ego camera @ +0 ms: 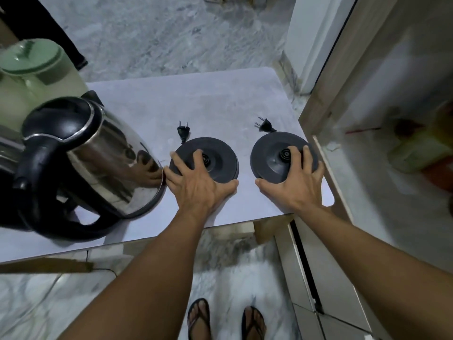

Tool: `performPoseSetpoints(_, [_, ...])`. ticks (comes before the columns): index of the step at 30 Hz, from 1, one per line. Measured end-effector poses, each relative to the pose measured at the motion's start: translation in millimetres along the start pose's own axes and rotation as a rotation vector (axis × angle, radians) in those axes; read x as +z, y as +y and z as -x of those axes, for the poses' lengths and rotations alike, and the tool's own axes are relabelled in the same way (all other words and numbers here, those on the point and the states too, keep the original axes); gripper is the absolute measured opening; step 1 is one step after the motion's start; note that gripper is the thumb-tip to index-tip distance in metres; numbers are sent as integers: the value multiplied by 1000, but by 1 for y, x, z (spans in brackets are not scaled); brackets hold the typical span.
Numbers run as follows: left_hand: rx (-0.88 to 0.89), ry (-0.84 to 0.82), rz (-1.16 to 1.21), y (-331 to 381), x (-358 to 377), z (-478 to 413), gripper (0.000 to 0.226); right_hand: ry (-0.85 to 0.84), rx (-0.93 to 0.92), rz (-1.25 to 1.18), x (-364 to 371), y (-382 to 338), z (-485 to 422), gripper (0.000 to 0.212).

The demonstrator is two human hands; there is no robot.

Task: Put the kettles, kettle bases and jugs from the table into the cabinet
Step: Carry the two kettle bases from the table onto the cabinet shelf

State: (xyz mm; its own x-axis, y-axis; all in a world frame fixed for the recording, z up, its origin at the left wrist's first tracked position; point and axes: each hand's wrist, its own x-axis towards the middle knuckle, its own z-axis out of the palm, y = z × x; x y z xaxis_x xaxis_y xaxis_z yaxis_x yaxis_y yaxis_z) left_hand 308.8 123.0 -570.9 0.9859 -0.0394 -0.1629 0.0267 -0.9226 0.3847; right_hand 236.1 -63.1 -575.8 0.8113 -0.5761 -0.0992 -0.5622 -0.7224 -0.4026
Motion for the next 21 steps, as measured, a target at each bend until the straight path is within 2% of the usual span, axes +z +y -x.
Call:
performPoseSetpoints(2, [8,-24,-39,2,0,8,111,3,-8,-25,1,4,2,107])
performPoseSetpoints(8, [80,-166,-144,-11,-3,42,136,-9,-38,-59,-2,13,17,105])
performPoseSetpoints(12, [70,-142,-85,-8,-4,50,122,-17,-25,-80,-3,14,27,108])
performPoseSetpoints(16, [92,-100,-135,-5,-2,56,113,-31,-26,-79,-4,12,33,109])
performPoseSetpoints(21, [173,-177,-276,-18,-1,64,128,-27,-19,-75,-3,13,40,111])
